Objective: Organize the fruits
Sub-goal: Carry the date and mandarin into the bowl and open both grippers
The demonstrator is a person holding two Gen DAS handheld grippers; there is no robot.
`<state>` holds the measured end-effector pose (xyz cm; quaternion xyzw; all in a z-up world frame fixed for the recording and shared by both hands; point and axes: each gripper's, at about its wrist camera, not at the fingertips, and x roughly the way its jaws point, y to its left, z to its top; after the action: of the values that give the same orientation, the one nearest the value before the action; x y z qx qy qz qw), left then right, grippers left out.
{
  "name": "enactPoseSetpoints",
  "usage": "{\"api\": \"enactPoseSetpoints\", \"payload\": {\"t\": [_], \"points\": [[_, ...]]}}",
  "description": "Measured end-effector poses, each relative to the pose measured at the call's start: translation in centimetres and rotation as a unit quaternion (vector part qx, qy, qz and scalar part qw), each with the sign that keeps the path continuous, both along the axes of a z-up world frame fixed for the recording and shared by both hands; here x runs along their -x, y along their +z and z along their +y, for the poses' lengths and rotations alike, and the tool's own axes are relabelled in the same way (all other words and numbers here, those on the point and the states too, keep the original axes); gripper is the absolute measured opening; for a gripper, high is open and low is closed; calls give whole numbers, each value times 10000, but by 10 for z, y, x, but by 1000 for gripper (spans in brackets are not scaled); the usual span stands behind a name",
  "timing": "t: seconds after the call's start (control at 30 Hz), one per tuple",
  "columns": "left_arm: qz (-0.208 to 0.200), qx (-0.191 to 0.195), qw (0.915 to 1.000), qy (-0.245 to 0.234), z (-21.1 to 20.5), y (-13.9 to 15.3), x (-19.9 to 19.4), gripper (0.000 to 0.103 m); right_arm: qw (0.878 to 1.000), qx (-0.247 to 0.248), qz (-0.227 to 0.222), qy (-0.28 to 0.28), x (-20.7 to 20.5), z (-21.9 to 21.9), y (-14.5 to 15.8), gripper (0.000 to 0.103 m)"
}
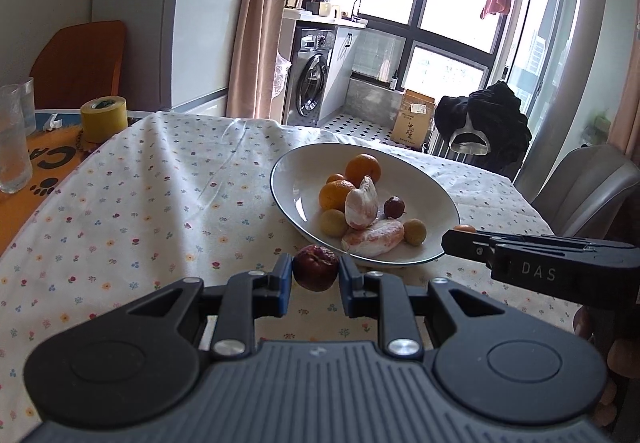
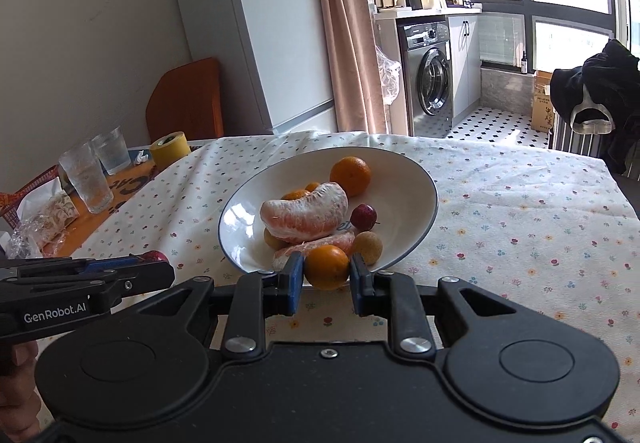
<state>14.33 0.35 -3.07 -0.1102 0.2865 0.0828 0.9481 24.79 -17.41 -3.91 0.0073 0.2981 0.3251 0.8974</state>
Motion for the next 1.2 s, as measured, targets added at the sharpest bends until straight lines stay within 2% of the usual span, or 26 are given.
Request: {"api": "enactPoseSetpoints", "payload": {"t": [0.5,0.97,1.03,1.07,1.2], "points": [[-48,-155,9997,-166,-11,15,-38,23,9997,-156,-90,-191,-35,-10,13,23],[-29,-278,9995,-178,-12,24,-71,23,9991,-334,8,-243,-63,-8,3,23],[-1,-297,9994,-188,-14,22,-75,23,9990,-375,-62,-214,-64,-7,-1,25],[15,-301,9994,-191,-15,22,-77,23,9988,-401,-82,-250,-65,-8,-3,30],[81,-343,9991,-245,-19,18,-86,23,9984,-487,73,-287,-68,-13,-10,31]]}}
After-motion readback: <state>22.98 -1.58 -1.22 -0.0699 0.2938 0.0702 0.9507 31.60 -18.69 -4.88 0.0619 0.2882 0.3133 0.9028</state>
